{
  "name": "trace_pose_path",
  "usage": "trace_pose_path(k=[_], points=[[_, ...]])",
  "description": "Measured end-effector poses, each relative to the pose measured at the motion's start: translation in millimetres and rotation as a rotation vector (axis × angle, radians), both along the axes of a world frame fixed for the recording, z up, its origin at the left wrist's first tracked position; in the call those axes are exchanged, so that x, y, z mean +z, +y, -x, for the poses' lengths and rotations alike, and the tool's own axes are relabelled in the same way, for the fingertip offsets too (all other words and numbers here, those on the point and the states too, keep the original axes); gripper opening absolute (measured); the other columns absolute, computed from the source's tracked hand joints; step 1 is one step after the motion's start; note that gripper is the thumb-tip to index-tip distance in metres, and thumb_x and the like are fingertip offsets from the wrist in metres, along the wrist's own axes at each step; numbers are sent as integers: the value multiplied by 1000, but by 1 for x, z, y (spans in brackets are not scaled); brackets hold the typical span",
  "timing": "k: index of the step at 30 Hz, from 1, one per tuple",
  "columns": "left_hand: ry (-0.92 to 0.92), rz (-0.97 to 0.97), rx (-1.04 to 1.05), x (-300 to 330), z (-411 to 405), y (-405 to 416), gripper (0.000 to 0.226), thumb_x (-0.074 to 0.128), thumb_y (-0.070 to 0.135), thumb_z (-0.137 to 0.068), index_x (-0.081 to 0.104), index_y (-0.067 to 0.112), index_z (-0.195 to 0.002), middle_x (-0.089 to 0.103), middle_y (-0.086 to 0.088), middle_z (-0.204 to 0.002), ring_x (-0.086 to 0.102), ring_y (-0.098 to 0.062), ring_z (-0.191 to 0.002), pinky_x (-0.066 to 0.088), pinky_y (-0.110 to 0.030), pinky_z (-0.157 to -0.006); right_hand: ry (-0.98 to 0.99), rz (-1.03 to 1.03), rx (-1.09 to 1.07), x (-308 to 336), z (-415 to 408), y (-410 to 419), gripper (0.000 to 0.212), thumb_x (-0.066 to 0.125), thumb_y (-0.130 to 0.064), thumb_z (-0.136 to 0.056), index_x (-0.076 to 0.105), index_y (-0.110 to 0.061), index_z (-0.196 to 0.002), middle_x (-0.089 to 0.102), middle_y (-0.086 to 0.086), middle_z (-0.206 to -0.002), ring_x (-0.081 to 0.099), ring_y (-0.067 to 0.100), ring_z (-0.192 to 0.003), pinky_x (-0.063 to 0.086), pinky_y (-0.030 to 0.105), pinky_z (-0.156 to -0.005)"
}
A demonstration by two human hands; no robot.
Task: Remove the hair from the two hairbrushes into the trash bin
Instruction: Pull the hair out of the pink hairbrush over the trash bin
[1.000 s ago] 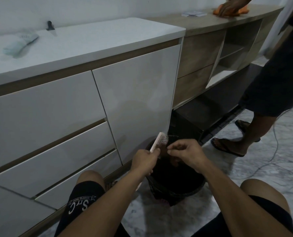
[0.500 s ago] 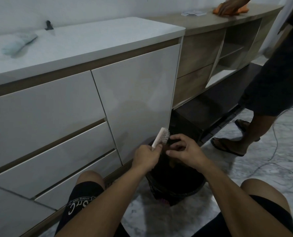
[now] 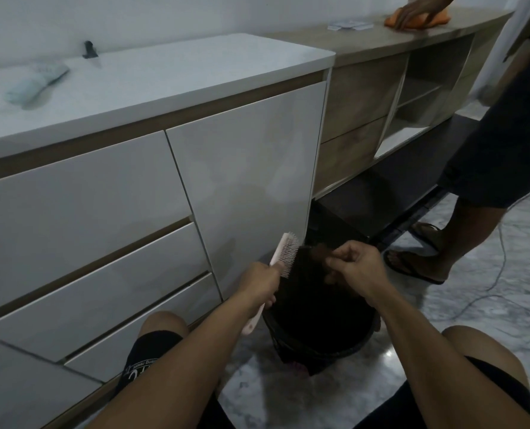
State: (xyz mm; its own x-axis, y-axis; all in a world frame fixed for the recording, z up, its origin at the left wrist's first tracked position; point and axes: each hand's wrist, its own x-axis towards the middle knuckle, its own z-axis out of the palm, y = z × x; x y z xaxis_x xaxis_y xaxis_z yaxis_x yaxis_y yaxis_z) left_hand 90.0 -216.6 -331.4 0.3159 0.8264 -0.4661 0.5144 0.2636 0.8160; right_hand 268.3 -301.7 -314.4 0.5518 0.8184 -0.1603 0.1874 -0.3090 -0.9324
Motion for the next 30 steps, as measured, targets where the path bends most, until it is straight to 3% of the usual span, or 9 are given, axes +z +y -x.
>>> trace_pose_path(k=[7, 10, 14, 18, 21, 24, 27, 30], points=[[-44, 122, -63, 4, -14, -5, 28, 48, 30, -92, 59, 4, -93, 57, -11, -70, 49, -21, -44, 39, -24, -44, -87, 4, 177, -11, 11, 5, 34, 78, -13, -79, 66, -20, -110, 73, 3, -88, 71, 14, -74, 55, 26, -69], [-38, 166, -112, 2, -24, -9, 29, 46, 28, -91, 59, 2, -95, 59, -12, -71, 50, -22, -44, 40, -25, -44, -95, -4, 97, -17, 14, 5, 23, 81, -12, -76, 71, -26, -91, 73, -1, -77, 69, 10, -64, 53, 26, -62], [-6, 169, -121, -7, -28, -7, 33, 48, 21, -91, 59, -5, -110, 60, -11, -74, 49, -19, -45, 39, -24, -41, -77, 36, -37, -28, -1, 6, 17, 82, -13, -72, 72, -25, -68, 74, 5, -66, 68, 19, -56, 55, 34, -56], [20, 163, -79, -20, -27, 3, 35, 48, 17, -92, 57, -8, -115, 59, -11, -73, 48, -18, -43, 38, -23, -38, -68, 104, -154, -36, -25, 9, 24, 77, -2, -76, 68, -20, -63, 69, -3, -52, 67, 13, -51, 53, 30, -57], [31, 161, -54, -27, -28, 9, 31, 49, 15, -91, 59, -8, -109, 58, -12, -72, 48, -18, -42, 38, -22, -38, -54, 139, -212, -45, -37, 14, 21, 75, -3, -78, 67, -18, -64, 69, -3, -53, 70, 19, -56, 52, 29, -58], [20, 184, -55, -32, -32, 13, 22, 50, 16, -92, 59, -3, -100, 58, -12, -72, 47, -17, -43, 38, -23, -38, -32, 207, -196, -55, -38, 21, 16, 73, -7, -81, 67, -18, -70, 70, 1, -60, 70, 14, -54, 49, 24, -52], [23, 201, -67, -39, -38, 16, 24, 49, 16, -92, 59, -4, -103, 58, -12, -74, 48, -17, -44, 40, -23, -39, -59, 271, -201, -68, -41, 30, 13, 72, -11, -80, 69, -20, -71, 73, 4, -71, 72, 25, -70, 59, 36, -65], [43, 214, -77, -46, -43, 21, 33, 48, 14, -92, 57, -8, -115, 60, -11, -75, 50, -17, -45, 40, -23, -37, -89, 323, -175, -81, -45, 37, 10, 68, -12, -79, 73, -21, -79, 74, 8, -82, 71, 29, -81, 60, 41, -79]])
